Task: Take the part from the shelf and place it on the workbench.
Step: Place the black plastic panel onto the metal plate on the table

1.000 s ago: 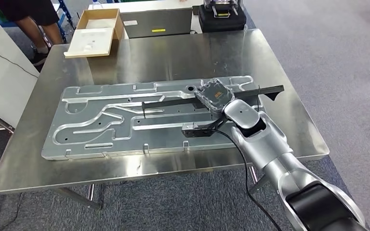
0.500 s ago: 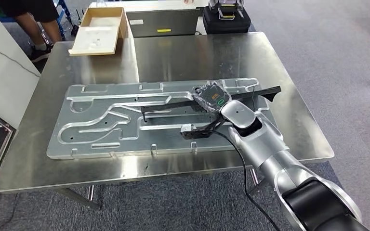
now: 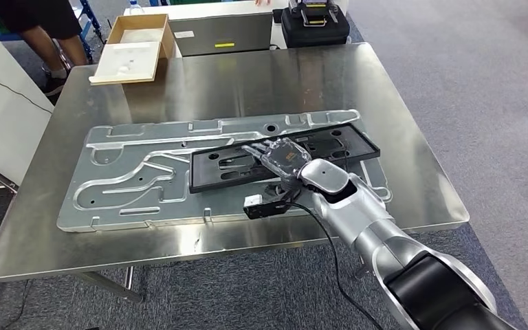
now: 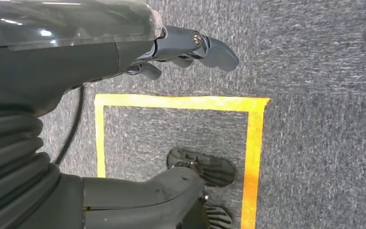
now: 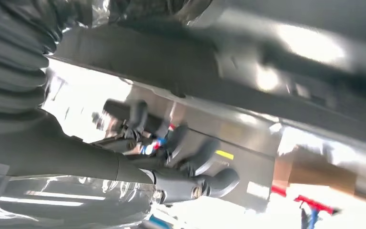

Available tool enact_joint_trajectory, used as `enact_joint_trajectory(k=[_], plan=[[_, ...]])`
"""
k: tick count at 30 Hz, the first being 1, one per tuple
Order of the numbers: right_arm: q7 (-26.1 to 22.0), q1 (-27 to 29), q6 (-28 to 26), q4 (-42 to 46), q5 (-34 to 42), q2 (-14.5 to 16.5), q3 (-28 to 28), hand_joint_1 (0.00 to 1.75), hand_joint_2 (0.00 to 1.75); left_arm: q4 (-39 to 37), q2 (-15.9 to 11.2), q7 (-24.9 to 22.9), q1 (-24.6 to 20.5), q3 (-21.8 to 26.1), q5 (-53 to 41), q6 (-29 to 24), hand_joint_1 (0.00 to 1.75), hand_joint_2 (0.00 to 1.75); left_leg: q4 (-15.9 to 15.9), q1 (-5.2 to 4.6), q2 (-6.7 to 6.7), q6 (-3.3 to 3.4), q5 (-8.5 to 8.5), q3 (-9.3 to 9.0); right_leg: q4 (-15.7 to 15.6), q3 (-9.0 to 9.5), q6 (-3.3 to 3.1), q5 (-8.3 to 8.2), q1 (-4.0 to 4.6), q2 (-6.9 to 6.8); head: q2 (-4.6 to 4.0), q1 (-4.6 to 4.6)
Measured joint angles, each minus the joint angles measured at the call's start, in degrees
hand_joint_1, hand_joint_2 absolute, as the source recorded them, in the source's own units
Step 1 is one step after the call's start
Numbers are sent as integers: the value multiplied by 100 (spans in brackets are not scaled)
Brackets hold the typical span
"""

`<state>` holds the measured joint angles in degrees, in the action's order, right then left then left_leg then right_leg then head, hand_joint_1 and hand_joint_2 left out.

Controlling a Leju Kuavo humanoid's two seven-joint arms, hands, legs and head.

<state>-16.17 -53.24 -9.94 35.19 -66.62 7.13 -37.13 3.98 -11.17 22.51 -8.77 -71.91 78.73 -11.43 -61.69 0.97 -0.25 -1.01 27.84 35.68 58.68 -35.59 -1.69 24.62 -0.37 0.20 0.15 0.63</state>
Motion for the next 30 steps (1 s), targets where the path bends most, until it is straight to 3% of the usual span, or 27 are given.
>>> enact_joint_trajectory(k=[2, 3, 4, 5, 6, 8, 10, 13, 14, 16, 18, 19, 20, 21, 23, 24, 26, 28, 30], plan=[[-72, 60, 286, 206, 484, 73, 109, 0, 0, 0, 3, -2, -17, -59, 0, -17, 0, 0, -713, 10, 2, -46, 363, 321, -6, 10, -36, 4, 6, -6, 0, 1], [-103, 108, 430, 324, 692, 87, 167, 0, 0, 0, 6, -2, -20, -84, 0, -19, 0, 0, -1053, 13, 1, -65, 490, 481, -2, 10, -43, 8, 11, -10, 0, 1], [-136, 160, 560, 438, 886, 94, 231, 0, 0, 0, 9, -1, -18, -108, 0, -18, 0, 0, -1231, 17, 2, -78, 514, 568, 5, 11, -46, 13, 15, -14, 0, 1], [-173, 202, 678, 547, 1075, 101, 302, 0, 0, 0, 12, 0, -14, -127, 0, -16, 0, 0, -1189, 23, 3, -87, 425, 550, 15, 10, -44, 17, 15, -15, 0, 1], [-219, 230, 782, 649, 1256, 110, 377, 0, 0, 0, 13, 3, -12, -143, 0, -11, 0, 0, -924, 30, 4, -89, 244, 422, 30, 11, -37, 26, 11, -12, 0, 1], [-359, 251, 987, 837, 1673, 136, 544, 0, 0, 0, 10, 11, -17, -158, 0, 0, 0, 0, -154, 30, 4, -75, -85, 47, 79, 0, 0, 55, 14, -2, 0, 1], [-557, 286, 1223, 1018, 2213, 161, 734, 0, 0, 0, 9, 19, -21, -165, 0, 11, 0, 0, 248, 10, -6, -17, -173, -147, 111, -24, 54, 66, 31, 8, 0, 0], [-859, 459, 1512, 1441, 3161, 181, 1021, 0, 0, 0, 15, 25, -14, -172, 0, 21, 0, 0, 285, 13, -15, 88, -190, -154, 119, -33, 128, 71, 36, 8, 0, -1], [-942, 545, 1549, 1674, 3465, 182, 1125, 0, 0, 0, 19, 29, -14, -173, 0, 21, 0, 0, 298, 24, -13, 129, -204, -158, 200, -64, 155, 140, 32, 6, 0, -1], [-1089, 771, 1526, 2301, 3947, 177, 1380, 0, 0, 0, 25, 49, -17, -176, 0, 39, 0, 0, 318, 38, -5, 197, -221, -162, 698, -276, 204, 453, 14, 6, 0, -1], [-1262, 1104, 1417, 3088, 4278, 156, 1682, 0, 0, 0, 33, 81, -13, -187, 0, 77, 0, 0, 318, 34, -7, 232, -214, -162, 1432, -611, 239, 784, 3, 6, 0, -2], [-1379, 1314, 1342, 3545, 4399, 139, 1845, 0, 0, 0, 41, 106, -5, -196, 0, 103, 0, 0, 317, 32, -13, 238, -210, -165, 1646, -715, 248, 832, -1, 5, 0, -1], [-1516, 1543, 1263, 4067, 4489, 117, 2022, 0, 0, 0, 49, 136, 9, -205, 0, 132, 0, 0, 316, 31, -21, 242, -203, -172, 1657, -724, 248, 770, -2, 4, 0, -2], [-1636, 1771, 1207, 4618, 4550, 96, 2208, 0, 0, 0, 58, 170, 29, -211, 0, 163, 0, 0, 315, 29, -30, 241, -194, -184, 1448, -627, 238, 612, -2, 3, 0, -2], [-1815, 2164, 1152, 5671, 4592, 58, 2577, 0, 0, 0, 81, 229, 71, -214, 0, 217, 0, 0, 313, 20, -42, 220, -165, -213, 669, -248, 187, 228, 17, -8, 0, -2], [-1894, 2332, 1112, 6101, 4549, 43, 2730, 0, 0, 0, 92, 251, 86, -214, 1, 233, 0, 0, 308, 9, -43, 200, -149, -220, 347, -100, 161, 118, 35, -13, 0, -1], [-2094, 2729, 777, 6890, 4231, -17, 2970, 0, 0, 0, 109, 285, 118, -202, 1, 261, 0, 0, 313, -3, -34, 154, -127, -228, 86, 12, 123, 93, 74, -14, 0, -1], [-2205, 3339, 17, 7666, 3620, -166, 3103, 0, 0, -1, 113, 308, 167, -143, 0, 274, 0, 0, 324, -1, -29, 106, -99, -254, 29, 50, 84, 82, 60, -24, -1, -1], [-2209, 4112, -944, 8271, 2960, -376, 3144, 0, 0, -1, 118, 316, 224, -21, 0, 258, 0, 0, 147, 2, -16, 59, 96, -229, -42, 116, 33, 53, 26, -58, -1, 1]])
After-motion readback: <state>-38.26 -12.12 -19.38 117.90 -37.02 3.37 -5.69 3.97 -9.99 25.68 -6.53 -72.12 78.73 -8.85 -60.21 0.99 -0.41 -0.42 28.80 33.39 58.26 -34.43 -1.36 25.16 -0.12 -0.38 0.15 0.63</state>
